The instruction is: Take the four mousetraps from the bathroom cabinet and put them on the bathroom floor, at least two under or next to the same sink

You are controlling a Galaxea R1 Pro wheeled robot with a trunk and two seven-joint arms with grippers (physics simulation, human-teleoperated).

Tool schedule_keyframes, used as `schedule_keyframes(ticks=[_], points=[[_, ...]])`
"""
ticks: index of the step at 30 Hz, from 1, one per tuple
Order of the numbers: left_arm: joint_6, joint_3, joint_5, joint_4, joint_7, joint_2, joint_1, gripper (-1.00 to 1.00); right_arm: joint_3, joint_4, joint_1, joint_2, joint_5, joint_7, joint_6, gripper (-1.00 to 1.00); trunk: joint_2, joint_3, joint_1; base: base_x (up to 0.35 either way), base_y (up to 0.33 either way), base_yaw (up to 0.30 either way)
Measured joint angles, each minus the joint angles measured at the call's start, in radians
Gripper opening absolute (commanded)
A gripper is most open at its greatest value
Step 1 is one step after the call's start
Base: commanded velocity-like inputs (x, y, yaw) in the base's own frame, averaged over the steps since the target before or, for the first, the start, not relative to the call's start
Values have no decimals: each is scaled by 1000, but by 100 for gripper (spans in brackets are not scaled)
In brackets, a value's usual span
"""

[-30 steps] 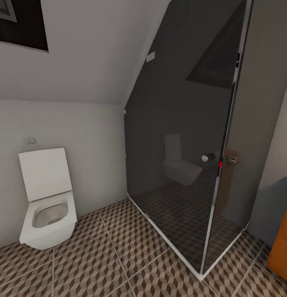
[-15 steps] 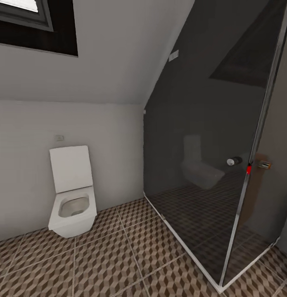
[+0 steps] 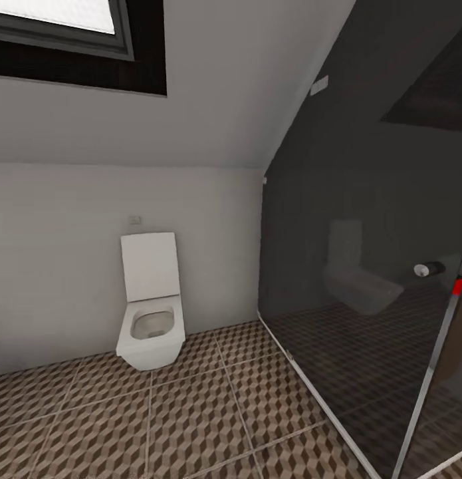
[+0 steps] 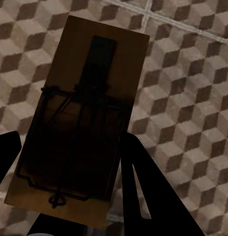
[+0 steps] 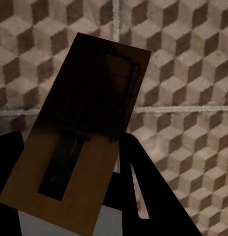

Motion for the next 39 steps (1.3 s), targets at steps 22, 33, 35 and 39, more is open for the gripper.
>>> schedule_keyframes(ticks=[22,33,35,39], points=[[0,-1,0,-1,0,0,0,-100,0,0,0,-4,0,0,0,-100,0,0,0,0,0,300],[6,-1,0,-2,0,2,0,-100,0,0,0,-6,-1,1,-4,-100,0,0,-1,156,0,139],[8,-1,0,-2,0,2,0,-100,0,0,0,-6,-1,1,-4,-100,0,0,-1,307,0,12],[11,-2,0,-1,1,2,0,-100,0,0,0,-8,-3,0,-6,-100,0,0,-1,318,0,4]])
